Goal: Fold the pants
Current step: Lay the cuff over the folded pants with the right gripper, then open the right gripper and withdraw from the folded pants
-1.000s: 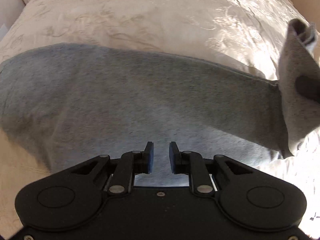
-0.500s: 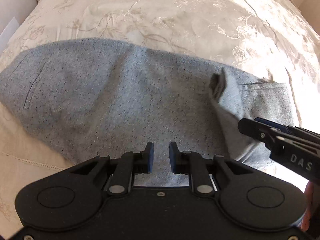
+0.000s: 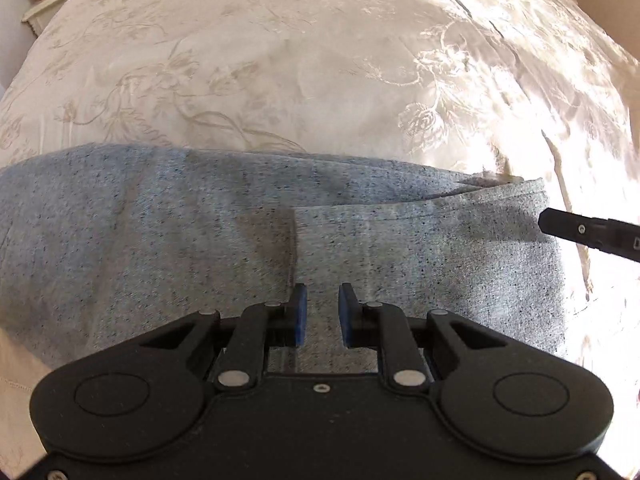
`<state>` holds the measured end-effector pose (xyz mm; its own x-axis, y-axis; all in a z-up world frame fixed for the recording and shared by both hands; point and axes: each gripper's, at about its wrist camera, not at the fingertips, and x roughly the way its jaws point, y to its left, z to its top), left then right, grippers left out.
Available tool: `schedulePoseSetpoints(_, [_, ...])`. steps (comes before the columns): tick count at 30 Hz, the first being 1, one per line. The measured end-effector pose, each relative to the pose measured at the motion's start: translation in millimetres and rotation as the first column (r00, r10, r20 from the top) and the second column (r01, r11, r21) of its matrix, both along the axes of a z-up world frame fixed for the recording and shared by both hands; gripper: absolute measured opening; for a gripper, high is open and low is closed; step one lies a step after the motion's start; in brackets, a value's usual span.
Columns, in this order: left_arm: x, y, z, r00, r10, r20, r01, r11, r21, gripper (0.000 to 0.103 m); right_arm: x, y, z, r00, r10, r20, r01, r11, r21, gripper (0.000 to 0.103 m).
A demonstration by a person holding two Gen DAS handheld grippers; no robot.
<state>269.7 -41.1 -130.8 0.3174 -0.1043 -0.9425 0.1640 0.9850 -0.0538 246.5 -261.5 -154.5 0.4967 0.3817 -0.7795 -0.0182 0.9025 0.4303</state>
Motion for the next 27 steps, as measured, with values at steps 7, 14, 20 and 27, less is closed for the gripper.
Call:
schedulePoseSetpoints(7, [16.1,-20.4,-40.0,0.998,-0.019,-0.059,0.023,0.997,0.067,0.028,35.9,-42.9,-59.4,0.985,-0.038,-0.167,0.011,0.988,-0.157,0.021])
schedulePoseSetpoints(14, [18.3,-21.3,-40.5,0.998,-0.022,-0.062,0.026,0.997,0.071,0.028,-0.7,-68.0,-35.1,0.995,-0.023,-0.093,0.009,0.989,-0.148,0.022])
schedulePoseSetpoints(20, [17.9,-25.2,-40.9,0.998,-0.014,-0.058,0.019,0.996,0.086,0.028,-53.3,-47.2,-35.5,0.987,0.105,-0.119,-0.123,0.981,-0.15,0.022])
schedulePoseSetpoints(27, [9.2,-6.4,-18.6,0.998,0.044,-0.053,-0.039,0.996,0.084,0.031,-73.9,-37.2,-60.4,0.986,0.025,-0.165,-0.053,0.985,-0.166,0.026])
